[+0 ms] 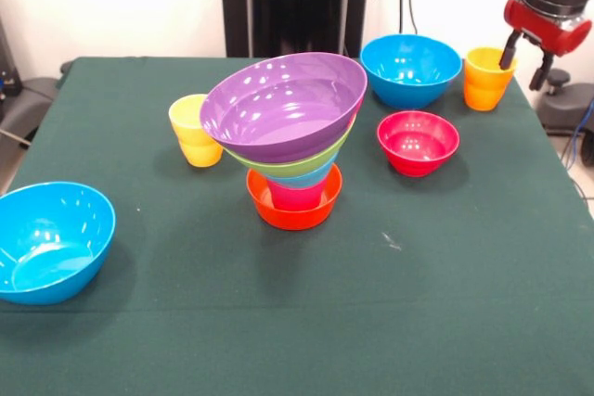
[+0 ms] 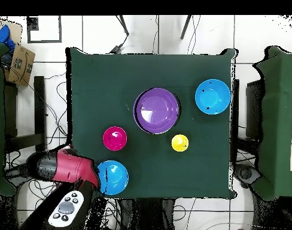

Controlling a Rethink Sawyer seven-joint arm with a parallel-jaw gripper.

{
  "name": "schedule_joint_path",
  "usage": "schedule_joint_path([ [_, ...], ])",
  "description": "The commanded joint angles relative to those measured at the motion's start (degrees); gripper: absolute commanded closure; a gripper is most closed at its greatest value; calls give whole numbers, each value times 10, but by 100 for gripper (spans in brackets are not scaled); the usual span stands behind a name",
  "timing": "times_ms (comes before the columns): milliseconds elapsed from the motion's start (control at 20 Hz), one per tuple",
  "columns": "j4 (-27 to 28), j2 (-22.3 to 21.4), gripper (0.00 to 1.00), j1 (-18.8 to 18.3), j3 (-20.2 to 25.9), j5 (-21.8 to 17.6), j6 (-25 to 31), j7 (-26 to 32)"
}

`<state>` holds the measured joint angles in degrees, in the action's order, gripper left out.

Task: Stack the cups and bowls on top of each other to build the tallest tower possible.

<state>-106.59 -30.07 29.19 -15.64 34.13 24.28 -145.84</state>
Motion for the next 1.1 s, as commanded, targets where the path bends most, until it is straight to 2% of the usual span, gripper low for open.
schedule_joint_path([
  [50, -25, 19, 0, 11, 42, -20, -44, -75],
  [550, -49, 22, 0, 18, 45, -25, -64, -68],
  [750, -51, 24, 0, 16, 44, -27, -36, -64],
  [900, -22, 38, 0, 29, 20, -34, 7, -71],
  [1100, -10, 44, 0, 36, 10, -36, 27, -75],
])
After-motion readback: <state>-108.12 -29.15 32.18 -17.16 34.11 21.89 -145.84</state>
